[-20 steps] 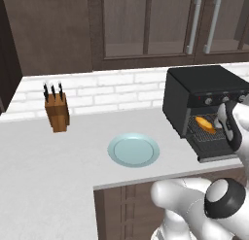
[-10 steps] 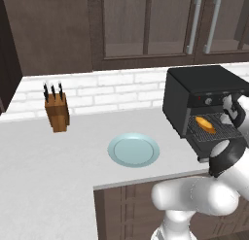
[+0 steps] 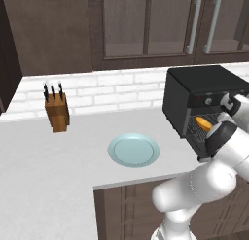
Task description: Pick up the kebab skewer and baguette bread, and place them inside the toaster oven. Close the toaster oven door and start by setting the timer.
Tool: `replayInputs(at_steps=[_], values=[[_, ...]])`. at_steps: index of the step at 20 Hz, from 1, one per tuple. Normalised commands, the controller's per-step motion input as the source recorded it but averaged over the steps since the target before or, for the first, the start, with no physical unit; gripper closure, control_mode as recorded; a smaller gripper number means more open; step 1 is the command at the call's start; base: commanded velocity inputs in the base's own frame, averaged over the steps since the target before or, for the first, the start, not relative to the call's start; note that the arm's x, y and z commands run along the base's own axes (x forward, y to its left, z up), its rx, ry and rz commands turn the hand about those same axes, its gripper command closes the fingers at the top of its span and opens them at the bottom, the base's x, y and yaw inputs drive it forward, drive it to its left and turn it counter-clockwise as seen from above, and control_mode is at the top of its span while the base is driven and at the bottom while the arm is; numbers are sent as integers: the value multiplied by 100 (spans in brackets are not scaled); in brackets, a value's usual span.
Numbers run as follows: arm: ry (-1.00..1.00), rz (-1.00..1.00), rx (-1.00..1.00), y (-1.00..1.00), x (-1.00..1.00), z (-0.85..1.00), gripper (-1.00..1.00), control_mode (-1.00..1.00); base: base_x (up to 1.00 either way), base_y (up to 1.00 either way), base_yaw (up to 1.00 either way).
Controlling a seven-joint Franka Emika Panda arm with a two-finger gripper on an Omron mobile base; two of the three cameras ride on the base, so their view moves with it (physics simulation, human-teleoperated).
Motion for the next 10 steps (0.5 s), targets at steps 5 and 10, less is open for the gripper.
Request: replayInputs(at_steps=[5,10], values=[[0,0,0,-21,24,-9,100,-100,0,0,0],[0,0,0,-8,19,-24,100,-100,0,0,0]])
